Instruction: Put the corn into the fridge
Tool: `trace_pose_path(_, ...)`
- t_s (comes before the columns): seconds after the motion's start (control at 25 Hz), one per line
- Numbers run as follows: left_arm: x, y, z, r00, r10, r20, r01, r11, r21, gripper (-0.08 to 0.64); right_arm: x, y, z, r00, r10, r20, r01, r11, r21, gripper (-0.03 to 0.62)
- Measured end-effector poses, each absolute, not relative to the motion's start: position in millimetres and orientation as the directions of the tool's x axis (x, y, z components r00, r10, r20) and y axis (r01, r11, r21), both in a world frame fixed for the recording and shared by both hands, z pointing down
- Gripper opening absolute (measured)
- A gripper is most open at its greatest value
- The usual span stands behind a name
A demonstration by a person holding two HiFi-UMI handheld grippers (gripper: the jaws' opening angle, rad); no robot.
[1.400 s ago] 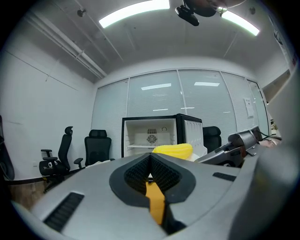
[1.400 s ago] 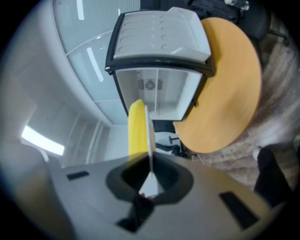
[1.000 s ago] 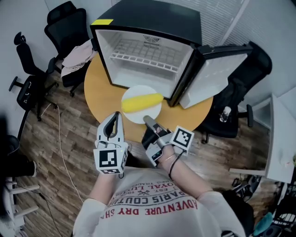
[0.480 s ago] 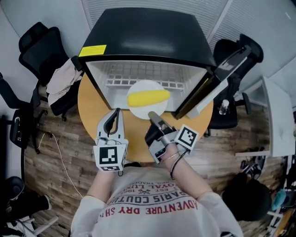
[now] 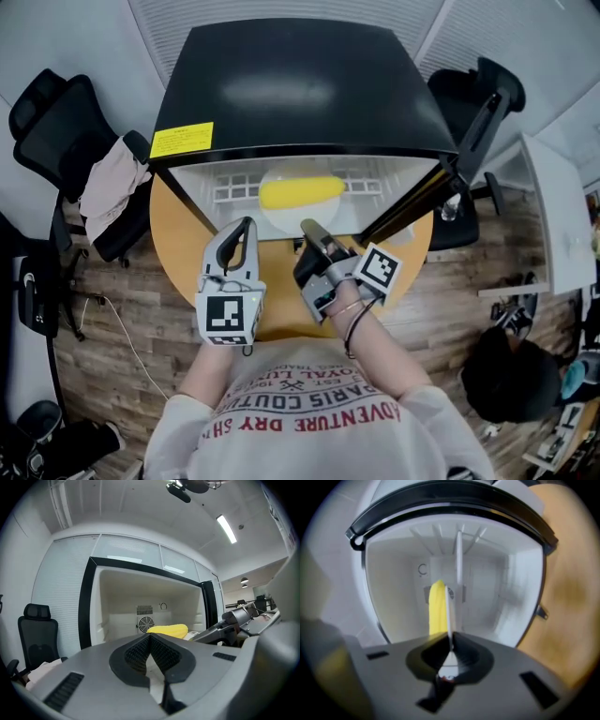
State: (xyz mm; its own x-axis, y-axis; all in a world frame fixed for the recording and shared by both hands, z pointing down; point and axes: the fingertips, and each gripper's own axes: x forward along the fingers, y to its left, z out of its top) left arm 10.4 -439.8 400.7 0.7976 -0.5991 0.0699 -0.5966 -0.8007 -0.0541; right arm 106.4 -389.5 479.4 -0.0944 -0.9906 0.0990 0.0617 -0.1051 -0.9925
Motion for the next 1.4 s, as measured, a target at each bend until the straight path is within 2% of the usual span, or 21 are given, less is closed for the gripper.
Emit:
trace_pose_path(0.28, 20, -457, 409, 0.824, -0.56, 0.084, -0.561, -0.828, -0.007, 0.025, 112, -414, 489, -0.078, -0.991, 0.109, 0.081, -0.116, -0.99, 0.04)
trace_pose_path(0.8, 33, -476, 423, 0.837, -0.538, 0.097, -0.54, -0.842, -0.011, 0.025, 123, -440, 491, -0.049, -0.992, 0.118, 0.112, -0.123, -0.986, 0.052)
trace_pose_path(1.12, 32, -484, 430, 0.828, -0.548, 0.118, -0.553, -0.833, 0.013, 0.025, 123, -441, 490, -0.035, -0.994, 0.106, 0.031, -0.107, -0.994, 0.061)
trace_pose_path(1.28, 29, -483, 428, 0.829, -0.55, 0.106, -0.555, -0.832, 0.022, 0.025, 122, -442, 488, -0.033, -0.996, 0.088, 0.065, -0.09, -0.994, 0.063)
trace_pose_path(1.4, 27, -481, 425, 0.834, -0.544, 0.094, -0.546, -0.838, -0.003, 0.025, 115, -438, 485, -0.043, -0.997, 0.071, 0.061, -0.074, -0.995, 0.113)
